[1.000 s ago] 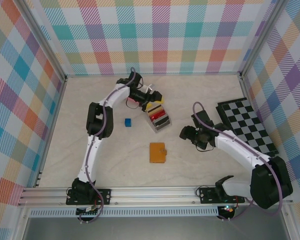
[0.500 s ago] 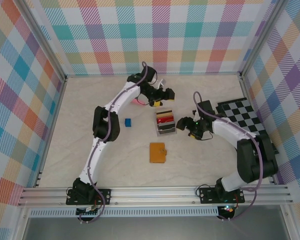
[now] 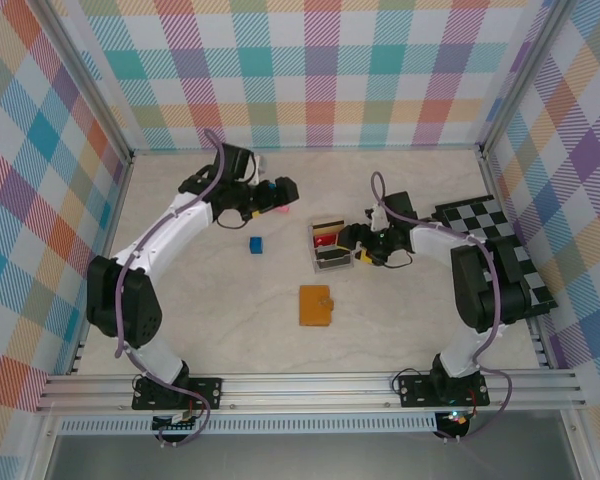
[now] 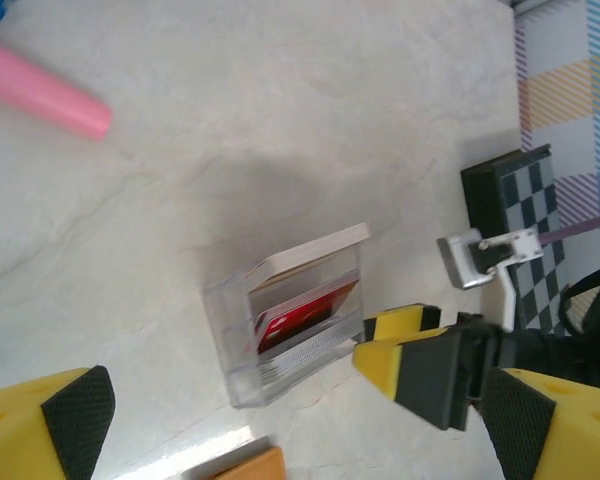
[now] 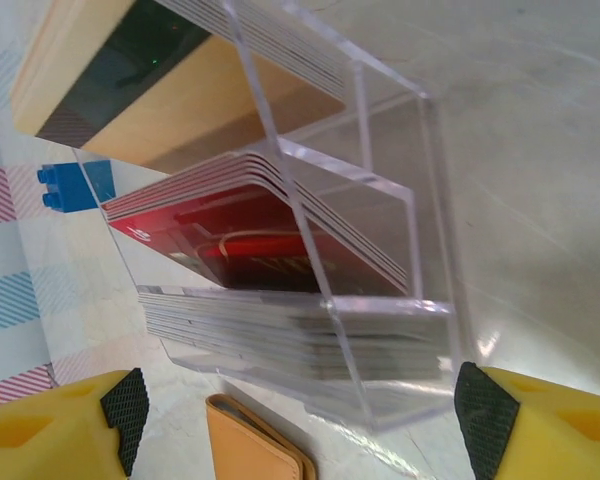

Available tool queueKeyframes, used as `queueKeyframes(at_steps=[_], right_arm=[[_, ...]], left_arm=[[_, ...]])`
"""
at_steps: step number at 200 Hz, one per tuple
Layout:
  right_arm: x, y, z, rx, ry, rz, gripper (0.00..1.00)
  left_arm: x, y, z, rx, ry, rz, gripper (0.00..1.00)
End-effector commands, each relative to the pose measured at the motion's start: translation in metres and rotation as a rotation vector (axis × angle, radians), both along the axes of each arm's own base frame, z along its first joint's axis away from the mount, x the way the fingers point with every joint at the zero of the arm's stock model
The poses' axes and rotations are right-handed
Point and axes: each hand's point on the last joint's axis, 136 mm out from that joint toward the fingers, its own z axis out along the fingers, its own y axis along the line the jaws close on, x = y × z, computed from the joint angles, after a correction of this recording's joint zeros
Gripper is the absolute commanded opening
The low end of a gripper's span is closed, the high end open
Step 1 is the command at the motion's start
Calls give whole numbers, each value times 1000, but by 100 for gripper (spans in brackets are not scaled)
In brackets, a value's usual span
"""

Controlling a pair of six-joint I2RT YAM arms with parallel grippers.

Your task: Put the credit cards into the card holder

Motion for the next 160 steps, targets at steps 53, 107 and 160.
queueKeyframes(at_steps=[53, 107, 160], right_arm=[[-24, 69, 12, 60, 3, 27, 81], [-26, 76, 32, -17, -78, -2, 82], [-39, -4, 32, -98, -82, -176, 85]], left_arm=[[-31, 32, -54, -17, 135, 186, 98], [10, 20, -54, -100, 146, 197, 100], [62, -21, -74, -189, 193, 91, 100]])
